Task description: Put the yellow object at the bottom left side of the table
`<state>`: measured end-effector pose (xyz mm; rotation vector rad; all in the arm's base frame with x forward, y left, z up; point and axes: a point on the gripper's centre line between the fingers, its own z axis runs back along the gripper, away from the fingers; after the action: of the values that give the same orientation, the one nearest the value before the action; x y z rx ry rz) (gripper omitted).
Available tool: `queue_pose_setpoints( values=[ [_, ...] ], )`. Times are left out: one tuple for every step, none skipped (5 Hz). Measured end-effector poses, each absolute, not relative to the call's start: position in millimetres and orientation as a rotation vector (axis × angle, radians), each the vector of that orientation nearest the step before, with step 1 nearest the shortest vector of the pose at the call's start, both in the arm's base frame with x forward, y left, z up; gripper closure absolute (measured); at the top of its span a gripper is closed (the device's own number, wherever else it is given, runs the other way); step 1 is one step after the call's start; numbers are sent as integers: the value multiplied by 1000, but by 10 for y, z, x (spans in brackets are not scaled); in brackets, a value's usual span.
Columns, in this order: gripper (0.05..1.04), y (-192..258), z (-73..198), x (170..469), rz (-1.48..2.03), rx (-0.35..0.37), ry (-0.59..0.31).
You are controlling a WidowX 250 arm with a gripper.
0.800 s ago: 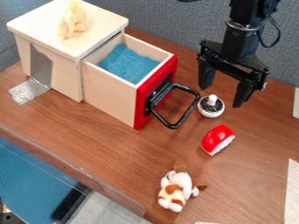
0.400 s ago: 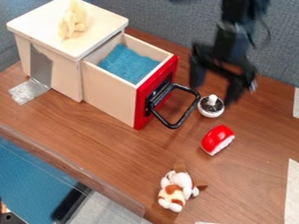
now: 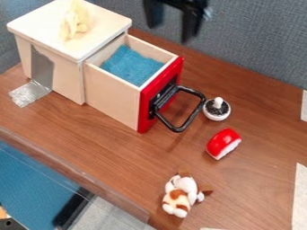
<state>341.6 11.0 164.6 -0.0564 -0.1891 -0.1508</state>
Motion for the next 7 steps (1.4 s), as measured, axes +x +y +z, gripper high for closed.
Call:
queue_pose_setpoints(
  values=[
    [82, 743, 1804, 3299, -56, -24, -193],
    [82, 1224, 1918, 3249, 50, 20, -217],
    [82, 1616, 1828, 3234, 156, 55, -187],
    [82, 1806, 1672, 3208, 215, 83, -142],
    [82, 1888, 1453, 3237, 255, 95, -100],
    [82, 1910, 1222, 3239, 283, 88, -53],
    [119, 1903, 1157, 3262, 289, 83, -50]
  ],
)
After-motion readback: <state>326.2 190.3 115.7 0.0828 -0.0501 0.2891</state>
